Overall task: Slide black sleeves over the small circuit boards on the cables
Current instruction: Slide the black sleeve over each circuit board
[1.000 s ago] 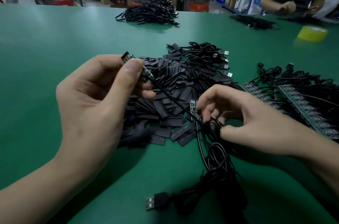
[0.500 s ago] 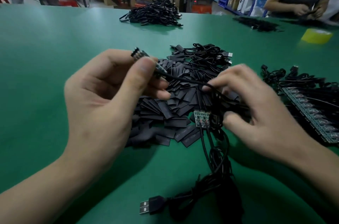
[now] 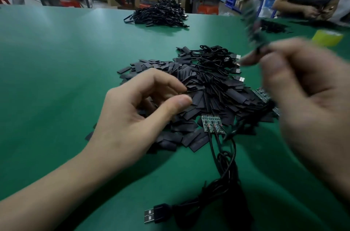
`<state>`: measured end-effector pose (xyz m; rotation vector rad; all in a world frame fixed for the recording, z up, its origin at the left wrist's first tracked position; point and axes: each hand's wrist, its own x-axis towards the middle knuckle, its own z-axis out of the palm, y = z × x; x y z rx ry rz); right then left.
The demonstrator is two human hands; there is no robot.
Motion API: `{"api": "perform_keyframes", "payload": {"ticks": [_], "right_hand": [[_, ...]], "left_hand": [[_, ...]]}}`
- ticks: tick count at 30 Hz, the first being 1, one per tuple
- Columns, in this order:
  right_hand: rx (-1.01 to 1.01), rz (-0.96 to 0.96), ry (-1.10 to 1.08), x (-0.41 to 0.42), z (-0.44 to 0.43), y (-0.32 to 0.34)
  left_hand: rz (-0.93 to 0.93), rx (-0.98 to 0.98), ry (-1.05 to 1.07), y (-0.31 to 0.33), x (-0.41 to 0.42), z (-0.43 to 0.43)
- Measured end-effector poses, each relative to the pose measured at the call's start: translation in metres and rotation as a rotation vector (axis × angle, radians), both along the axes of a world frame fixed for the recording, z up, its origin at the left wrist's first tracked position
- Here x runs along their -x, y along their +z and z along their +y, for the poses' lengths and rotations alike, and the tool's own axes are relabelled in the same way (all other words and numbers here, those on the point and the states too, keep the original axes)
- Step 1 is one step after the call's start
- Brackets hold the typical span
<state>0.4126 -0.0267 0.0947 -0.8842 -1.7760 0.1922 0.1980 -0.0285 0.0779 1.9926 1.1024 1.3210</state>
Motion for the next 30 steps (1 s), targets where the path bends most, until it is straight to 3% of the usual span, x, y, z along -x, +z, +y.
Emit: {"api": "perform_keyframes", "payload": {"ticks": [3, 6, 10, 13, 20, 25, 30], "right_hand": [[-0.048, 0.019, -0.111, -0.019, 0.005, 0.014], [-0.015, -0.192, -0.254, -0.034, 0.008, 0.014], [0.105, -0.43, -0.198, -0.02, 0.006, 0.002], [0.235, -0.531, -0.109, -0.008, 0.009, -0.013], [0.474, -0.38, -0.05, 0.0, 0.013, -0.044], [0.62, -0.13, 0.094, 0.007, 0.013, -0.051], [0.697, -0.068, 0.216, 0.012, 0.009, -0.051]], "left_hand": [[0.439, -0.125, 0.022, -0.009, 0.026, 0.017], [0.718, -0.112, 0.04, -0.005, 0.044, 0.034], [0.913, -0.036, 0.011, -0.005, 0.055, 0.036], [0.935, -0.046, -0.02, -0.005, 0.056, 0.039], [0.765, -0.029, -0.163, -0.011, 0.052, 0.041], [0.341, 0.05, -0.121, -0.023, 0.036, 0.033], [-0.028, 0.202, -0.178, -0.035, 0.018, 0.022]]}}
